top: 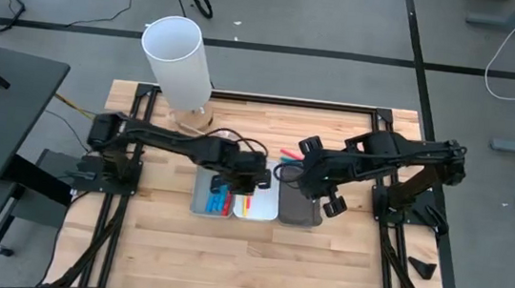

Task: Pick & Place Markers
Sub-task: Put the yellow pen into the white bin

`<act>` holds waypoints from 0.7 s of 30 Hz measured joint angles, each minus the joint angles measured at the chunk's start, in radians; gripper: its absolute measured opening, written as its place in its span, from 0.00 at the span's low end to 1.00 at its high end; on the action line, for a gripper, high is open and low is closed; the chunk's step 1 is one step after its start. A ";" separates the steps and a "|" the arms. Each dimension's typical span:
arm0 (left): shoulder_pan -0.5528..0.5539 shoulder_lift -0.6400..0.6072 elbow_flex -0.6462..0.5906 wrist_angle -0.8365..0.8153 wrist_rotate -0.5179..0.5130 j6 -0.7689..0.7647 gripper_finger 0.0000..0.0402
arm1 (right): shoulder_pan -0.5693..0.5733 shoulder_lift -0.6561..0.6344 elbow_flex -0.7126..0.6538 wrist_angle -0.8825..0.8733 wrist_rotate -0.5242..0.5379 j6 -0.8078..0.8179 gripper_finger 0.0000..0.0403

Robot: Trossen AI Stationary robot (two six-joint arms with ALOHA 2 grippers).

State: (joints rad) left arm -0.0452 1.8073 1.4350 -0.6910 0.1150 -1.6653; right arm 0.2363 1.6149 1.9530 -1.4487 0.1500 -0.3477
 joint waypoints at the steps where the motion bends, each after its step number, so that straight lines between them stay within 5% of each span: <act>1: 0.001 0.025 0.025 -0.005 0.002 0.002 0.08 | 0.000 -0.006 0.000 -0.005 0.000 0.000 0.28; 21: -0.024 0.172 0.113 -0.053 -0.033 -0.007 0.08 | 0.000 -0.056 0.000 0.044 0.001 -0.001 0.28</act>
State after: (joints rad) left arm -0.0692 1.9795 1.5482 -0.7436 0.0817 -1.6719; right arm 0.2363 1.5585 1.9530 -1.4045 0.1509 -0.3485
